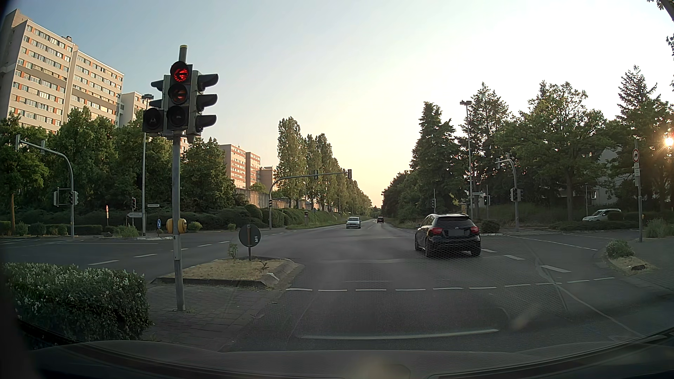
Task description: Follow the waypoints while adhering to traffic rules and regulations
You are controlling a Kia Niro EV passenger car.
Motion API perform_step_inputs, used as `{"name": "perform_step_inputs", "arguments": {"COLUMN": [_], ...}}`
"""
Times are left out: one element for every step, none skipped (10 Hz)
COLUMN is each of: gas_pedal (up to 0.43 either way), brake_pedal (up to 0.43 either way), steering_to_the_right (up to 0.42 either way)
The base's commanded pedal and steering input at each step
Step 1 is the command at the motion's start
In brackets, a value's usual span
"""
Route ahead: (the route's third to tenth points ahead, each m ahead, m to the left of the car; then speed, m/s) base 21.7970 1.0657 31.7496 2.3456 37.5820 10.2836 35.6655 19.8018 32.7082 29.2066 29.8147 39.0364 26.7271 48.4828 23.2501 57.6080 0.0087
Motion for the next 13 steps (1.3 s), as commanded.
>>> {"name": "perform_step_inputs", "arguments": {"gas_pedal": [0.000,0.000,0.000,0.000,0.000,0.000,0.000,0.000,0.000,0.000,0.000,0.000,0.098], "brake_pedal": [0.256,0.256,0.256,0.256,0.238,0.152,0.030,0.030,0.030,0.030,0.030,0.030,0.030], "steering_to_the_right": [-0.004,-0.004,-0.004,-0.004,-0.004,-0.004,-0.004,-0.004,-0.004,-0.004,-0.004,-0.004,-0.004]}}
